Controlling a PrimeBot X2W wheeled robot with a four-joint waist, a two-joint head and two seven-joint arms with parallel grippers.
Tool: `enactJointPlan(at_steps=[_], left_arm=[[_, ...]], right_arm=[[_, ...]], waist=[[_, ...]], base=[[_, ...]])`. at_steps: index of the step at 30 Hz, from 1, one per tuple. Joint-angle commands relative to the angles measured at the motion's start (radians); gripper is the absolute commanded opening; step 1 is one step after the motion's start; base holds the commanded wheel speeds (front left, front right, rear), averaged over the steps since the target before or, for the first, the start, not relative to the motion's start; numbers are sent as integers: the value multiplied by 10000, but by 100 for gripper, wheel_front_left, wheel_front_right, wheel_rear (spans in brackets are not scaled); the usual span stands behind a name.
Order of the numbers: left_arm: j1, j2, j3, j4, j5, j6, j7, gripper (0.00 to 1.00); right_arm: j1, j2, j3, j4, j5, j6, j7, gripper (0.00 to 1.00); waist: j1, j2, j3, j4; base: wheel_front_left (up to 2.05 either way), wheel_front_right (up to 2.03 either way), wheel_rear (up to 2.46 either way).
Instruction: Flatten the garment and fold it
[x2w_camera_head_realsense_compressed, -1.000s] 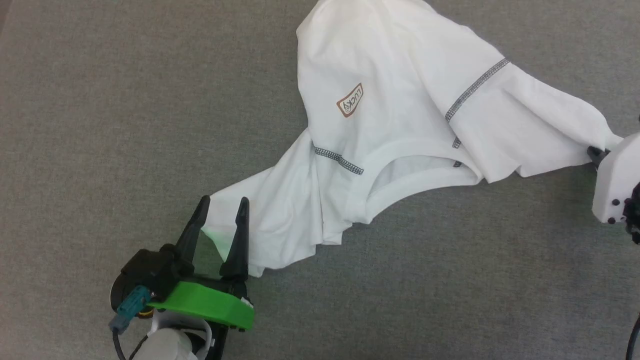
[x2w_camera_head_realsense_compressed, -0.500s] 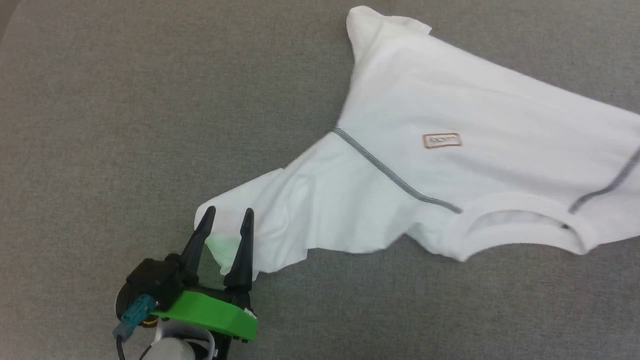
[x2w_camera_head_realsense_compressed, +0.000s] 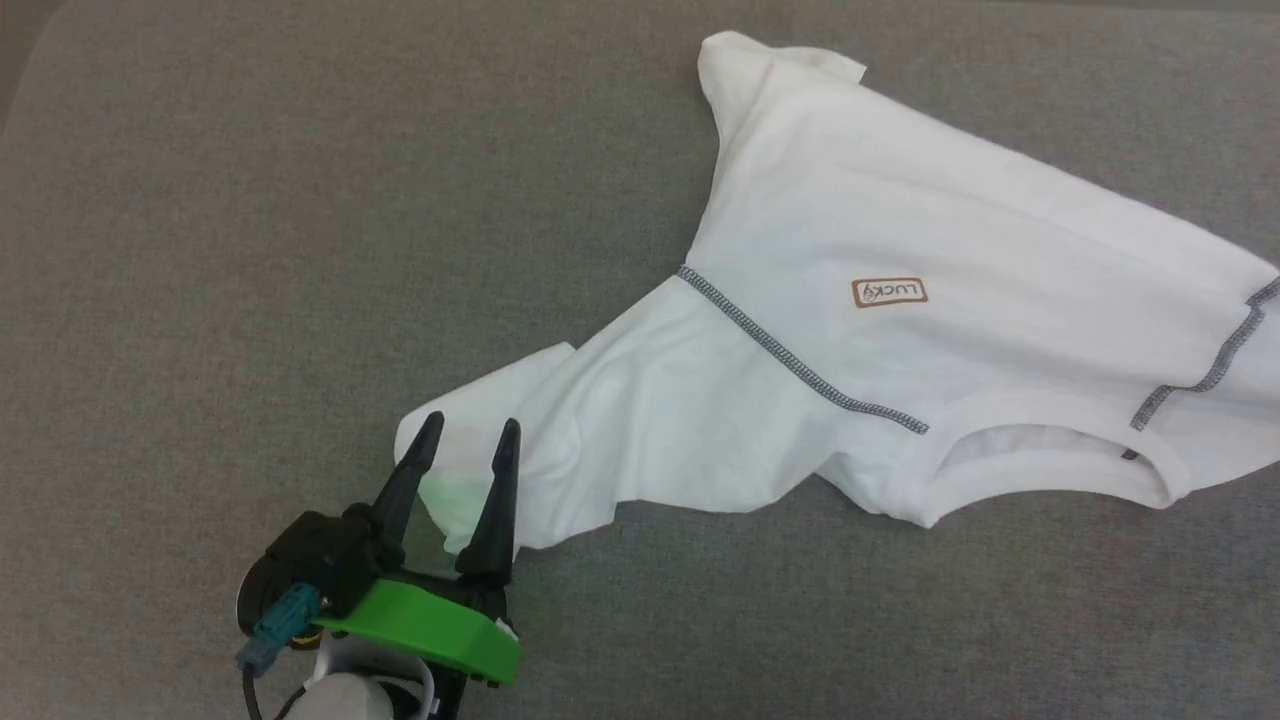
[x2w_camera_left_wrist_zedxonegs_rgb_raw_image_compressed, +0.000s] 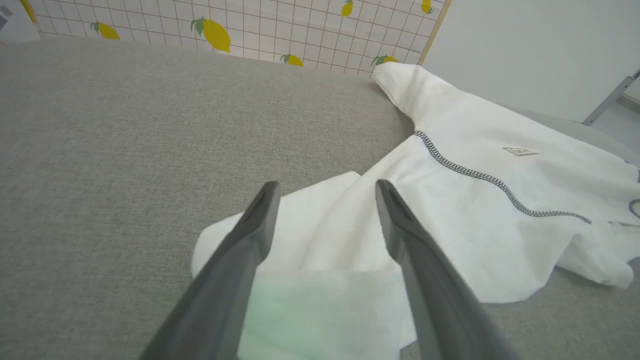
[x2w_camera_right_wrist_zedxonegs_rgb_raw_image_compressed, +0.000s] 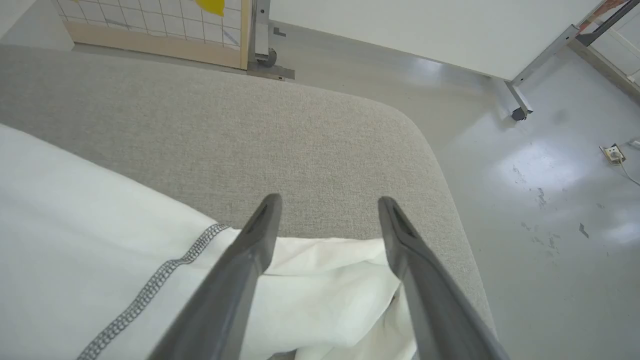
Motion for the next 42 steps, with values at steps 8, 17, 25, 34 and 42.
enactJointPlan(at_steps=[8,17,25,34,42], left_arm=[[509,181,77,-281,212,289,-43,100],[1172,551,49,-696,755,611,-121,100],[513,724,-853,-1235,1760,481,490,100],[-1747,296,-3151,-297,2443,-1401,3169,100],[-3146,-142,-3872,1442,2470,-2038,4626,100]], right_arm=[[1299,1813,1013,-2346,648,-15,-1826,100],[4270,3478,1820,-4202,-370,-15,-3972,100],[5083,3573,1285,-4171,755,-15,-4940,100],[4486,3576,1261,-4335,616,-15,-4865,100],[4298,3576,1410,-4184,859,-15,-4929,100]], waist=[[0,0,-1317,-394],[0,0,-1625,-422],[0,0,-1596,-646],[0,0,-1063,-822],[0,0,-232,-1036]], base=[[0,0,0],[0,0,0],[0,0,0],[0,0,0],[0,0,0]])
